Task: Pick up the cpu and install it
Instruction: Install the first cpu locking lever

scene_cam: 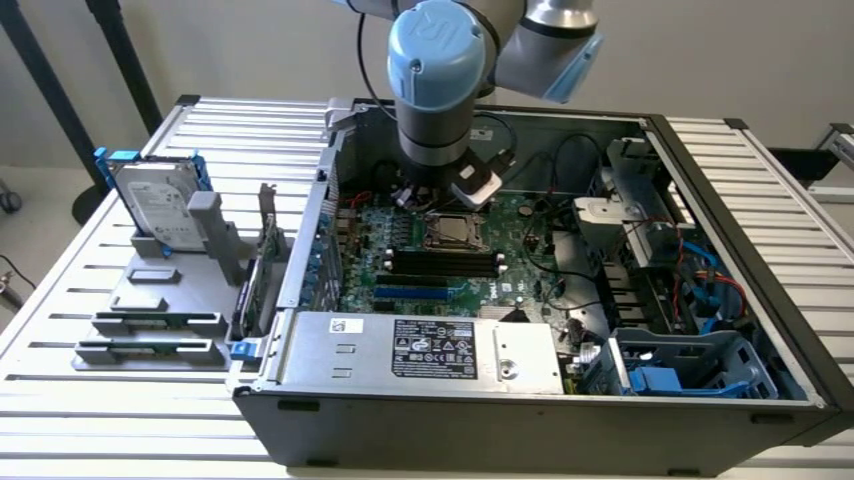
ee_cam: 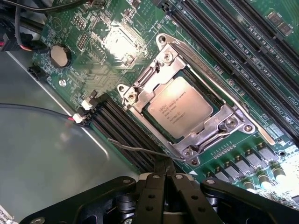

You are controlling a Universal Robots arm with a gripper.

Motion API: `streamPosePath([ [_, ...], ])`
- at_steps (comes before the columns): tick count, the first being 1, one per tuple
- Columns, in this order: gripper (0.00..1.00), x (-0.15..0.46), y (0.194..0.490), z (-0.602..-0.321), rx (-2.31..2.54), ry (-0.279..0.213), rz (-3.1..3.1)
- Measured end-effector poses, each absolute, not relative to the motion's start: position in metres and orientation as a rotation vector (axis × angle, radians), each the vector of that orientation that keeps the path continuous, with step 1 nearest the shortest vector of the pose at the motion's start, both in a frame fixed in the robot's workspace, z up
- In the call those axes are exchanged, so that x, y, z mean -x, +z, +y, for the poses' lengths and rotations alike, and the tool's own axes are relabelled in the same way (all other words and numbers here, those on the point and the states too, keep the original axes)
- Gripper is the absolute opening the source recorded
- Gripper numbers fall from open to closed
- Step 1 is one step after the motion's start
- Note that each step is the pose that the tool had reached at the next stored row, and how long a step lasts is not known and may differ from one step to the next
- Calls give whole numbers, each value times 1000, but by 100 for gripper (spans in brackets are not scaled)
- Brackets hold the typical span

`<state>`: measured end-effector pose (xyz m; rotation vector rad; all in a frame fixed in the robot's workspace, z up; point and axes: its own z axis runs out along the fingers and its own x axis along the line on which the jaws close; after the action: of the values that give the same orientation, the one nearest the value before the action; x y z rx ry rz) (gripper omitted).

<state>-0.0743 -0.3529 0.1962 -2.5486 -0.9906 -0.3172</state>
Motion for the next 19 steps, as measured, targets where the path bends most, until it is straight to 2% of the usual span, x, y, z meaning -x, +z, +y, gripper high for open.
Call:
streamPosePath([
  [19,11,66,192,-351,2555,-313,-998],
])
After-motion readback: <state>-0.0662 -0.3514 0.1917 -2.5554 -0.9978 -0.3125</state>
